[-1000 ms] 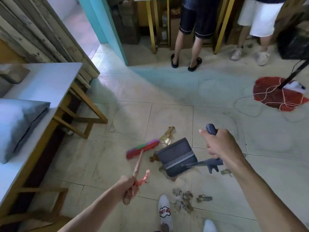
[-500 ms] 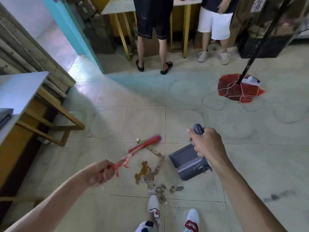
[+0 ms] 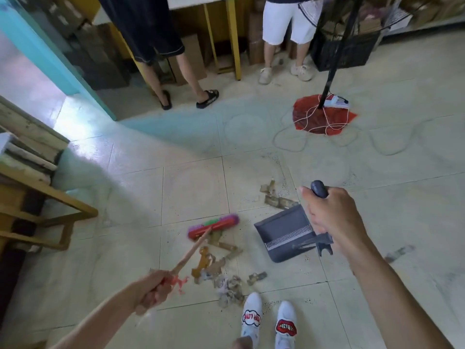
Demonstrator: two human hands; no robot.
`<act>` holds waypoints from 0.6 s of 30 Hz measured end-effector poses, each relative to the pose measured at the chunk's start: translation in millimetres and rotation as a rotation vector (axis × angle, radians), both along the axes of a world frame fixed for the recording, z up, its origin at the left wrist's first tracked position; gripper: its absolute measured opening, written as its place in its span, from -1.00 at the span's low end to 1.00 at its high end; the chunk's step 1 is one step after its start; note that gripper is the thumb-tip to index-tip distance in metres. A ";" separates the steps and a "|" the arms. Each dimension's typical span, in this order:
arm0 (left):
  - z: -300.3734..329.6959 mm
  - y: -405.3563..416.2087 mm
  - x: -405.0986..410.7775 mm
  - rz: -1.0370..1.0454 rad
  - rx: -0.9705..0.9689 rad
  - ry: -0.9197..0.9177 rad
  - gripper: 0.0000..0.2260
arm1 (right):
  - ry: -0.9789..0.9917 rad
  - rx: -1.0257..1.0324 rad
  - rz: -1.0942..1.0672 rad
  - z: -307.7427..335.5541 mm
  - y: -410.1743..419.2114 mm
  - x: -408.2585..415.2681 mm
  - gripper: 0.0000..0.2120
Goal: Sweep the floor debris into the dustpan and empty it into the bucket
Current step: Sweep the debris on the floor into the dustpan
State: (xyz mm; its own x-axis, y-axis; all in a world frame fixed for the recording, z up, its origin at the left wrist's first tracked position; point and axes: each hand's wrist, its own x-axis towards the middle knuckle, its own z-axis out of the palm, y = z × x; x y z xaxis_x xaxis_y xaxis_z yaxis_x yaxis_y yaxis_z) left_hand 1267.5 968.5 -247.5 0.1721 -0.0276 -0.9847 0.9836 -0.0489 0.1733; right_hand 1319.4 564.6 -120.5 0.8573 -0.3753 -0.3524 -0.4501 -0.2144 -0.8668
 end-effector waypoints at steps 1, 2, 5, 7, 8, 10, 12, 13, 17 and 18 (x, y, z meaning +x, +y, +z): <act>11.0 10.2 7.7 0.051 -0.028 0.014 -0.66 | -0.009 0.004 -0.025 0.4 -3.0 1.2 -0.61; 20.7 17.2 16.5 0.080 -0.036 0.021 -0.66 | -0.020 0.005 -0.046 0.6 -6.0 2.7 -0.60; 41.1 12.1 39.6 0.104 -0.070 0.050 -0.67 | -0.035 -0.017 -0.103 -2.5 -16.5 8.9 -0.59; 43.7 -6.9 54.0 0.067 -0.088 0.038 -0.66 | -0.031 -0.063 -0.135 -5.1 -25.1 11.0 -0.59; 41.2 -18.0 64.5 0.035 -0.090 0.002 -0.65 | -0.035 -0.093 -0.138 -6.3 -30.0 12.8 -0.59; 38.6 -47.0 91.2 -0.038 -0.108 -0.064 -0.64 | -0.046 -0.174 -0.113 -8.2 -42.3 19.4 -0.57; 35.6 -80.9 123.0 -0.116 -0.126 -0.102 -0.61 | -0.063 -0.212 -0.084 -7.7 -55.6 32.6 -0.57; 32.2 -98.2 140.1 -0.169 -0.119 -0.129 -0.59 | -0.067 -0.216 -0.065 -7.5 -62.4 41.0 -0.59; 11.5 -172.9 210.9 -0.371 -0.023 -0.210 -0.64 | -0.006 -0.136 0.040 -6.6 -94.7 83.9 -0.57; 6.1 -190.9 225.5 -0.420 0.019 -0.226 -0.67 | 0.029 -0.092 0.077 -6.9 -103.8 96.9 -0.56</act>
